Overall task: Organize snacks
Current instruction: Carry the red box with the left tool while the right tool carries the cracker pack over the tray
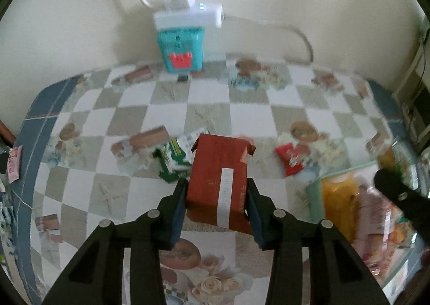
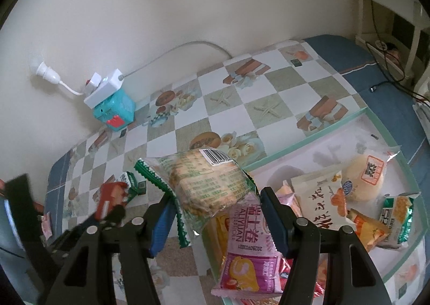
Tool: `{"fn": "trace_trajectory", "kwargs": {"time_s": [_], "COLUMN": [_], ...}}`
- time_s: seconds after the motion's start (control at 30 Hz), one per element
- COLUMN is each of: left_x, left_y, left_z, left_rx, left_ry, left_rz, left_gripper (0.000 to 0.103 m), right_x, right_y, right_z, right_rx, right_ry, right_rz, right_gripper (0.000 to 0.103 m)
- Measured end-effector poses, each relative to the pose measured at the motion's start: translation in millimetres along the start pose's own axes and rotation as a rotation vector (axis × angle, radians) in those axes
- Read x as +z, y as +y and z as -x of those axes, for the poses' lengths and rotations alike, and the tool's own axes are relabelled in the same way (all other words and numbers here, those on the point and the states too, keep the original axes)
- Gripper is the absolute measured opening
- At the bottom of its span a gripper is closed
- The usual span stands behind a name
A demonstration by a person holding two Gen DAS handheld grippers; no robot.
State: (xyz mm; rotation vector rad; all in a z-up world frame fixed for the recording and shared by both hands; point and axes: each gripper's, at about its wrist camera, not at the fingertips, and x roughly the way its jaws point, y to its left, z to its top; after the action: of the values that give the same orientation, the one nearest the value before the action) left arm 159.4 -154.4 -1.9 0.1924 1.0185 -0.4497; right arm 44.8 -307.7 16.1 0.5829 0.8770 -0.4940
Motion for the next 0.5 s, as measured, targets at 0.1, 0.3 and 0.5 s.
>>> {"fn": "trace_trajectory", "kwargs": {"time_s": [0.1, 0.3, 0.5], "left_x": [6, 10, 8], "left_y": [-3, -20, -49], "left_z": [24, 59, 82], "left_rx": [-0.014, -0.049, -0.108], "left_ry": [-0.047, -0.104, -0.136], "left_rz": [0.003, -0.023, -0.069], "left_gripper": [0.043, 0.043, 0.043], "right_x": [3, 10, 15], "right_y": [-6, -31, -67], "right_z": [8, 25, 41], "right_rx": [-0.009, -0.043, -0.123], "right_ry": [-0.009, -0.032, -0.058], "right_rz": [-0.015, -0.07, -0.137], "right_gripper": [0.066, 0.066, 0.065]}}
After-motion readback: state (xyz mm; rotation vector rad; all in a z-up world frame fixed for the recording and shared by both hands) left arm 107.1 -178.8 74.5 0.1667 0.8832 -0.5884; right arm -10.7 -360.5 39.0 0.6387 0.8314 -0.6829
